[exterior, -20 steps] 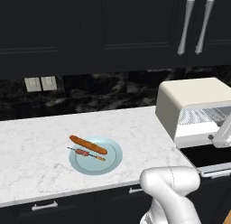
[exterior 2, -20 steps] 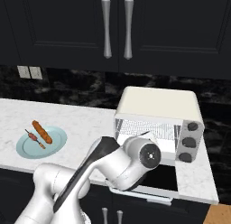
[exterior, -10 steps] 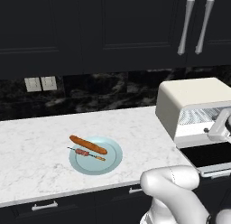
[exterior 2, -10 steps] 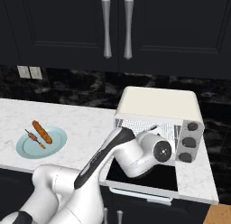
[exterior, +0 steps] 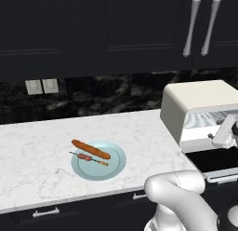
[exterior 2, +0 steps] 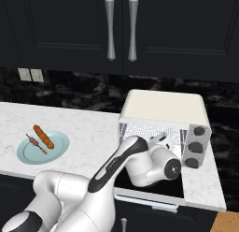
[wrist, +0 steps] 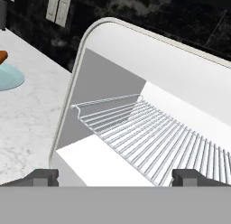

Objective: Pick up the kebab skewer and baguette bread, and place them inside the toaster oven. Close the toaster oven door and start by setting the timer.

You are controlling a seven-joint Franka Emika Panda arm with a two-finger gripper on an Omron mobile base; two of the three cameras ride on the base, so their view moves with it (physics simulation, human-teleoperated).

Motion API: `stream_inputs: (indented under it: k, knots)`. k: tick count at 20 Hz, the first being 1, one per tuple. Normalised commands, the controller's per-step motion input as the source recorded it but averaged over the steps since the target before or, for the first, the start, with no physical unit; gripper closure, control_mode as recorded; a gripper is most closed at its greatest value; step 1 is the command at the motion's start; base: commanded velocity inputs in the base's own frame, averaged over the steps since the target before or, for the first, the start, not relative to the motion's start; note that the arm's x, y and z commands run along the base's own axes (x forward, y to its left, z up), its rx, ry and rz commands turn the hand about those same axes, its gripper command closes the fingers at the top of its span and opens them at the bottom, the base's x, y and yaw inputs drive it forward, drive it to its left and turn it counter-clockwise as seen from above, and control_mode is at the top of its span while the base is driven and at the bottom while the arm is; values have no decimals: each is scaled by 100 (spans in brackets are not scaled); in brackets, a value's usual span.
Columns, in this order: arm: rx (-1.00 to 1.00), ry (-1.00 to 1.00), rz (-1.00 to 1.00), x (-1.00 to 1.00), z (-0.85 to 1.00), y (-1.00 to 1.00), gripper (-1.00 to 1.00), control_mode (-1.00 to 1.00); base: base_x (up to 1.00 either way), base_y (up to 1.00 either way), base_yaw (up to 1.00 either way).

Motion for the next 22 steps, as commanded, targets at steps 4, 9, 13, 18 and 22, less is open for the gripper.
stream_inputs:
  k: [4, 9, 13, 18, 22]
  knots:
    - [-3, -1, 0, 21, -17, -7, -100, -100, 0, 0, 0]
    - [-2, 0, 0, 20, -14, -12, -100, -100, 0, 0, 0]
    - [0, -1, 0, 31, -6, -6, -100, -100, 0, 0, 0]
    - [0, -1, 0, 16, -2, -1, -100, -100, 0, 0, 0]
    - [0, 0, 0, 0, -17, 0, -100, -100, 0, 0, 0]
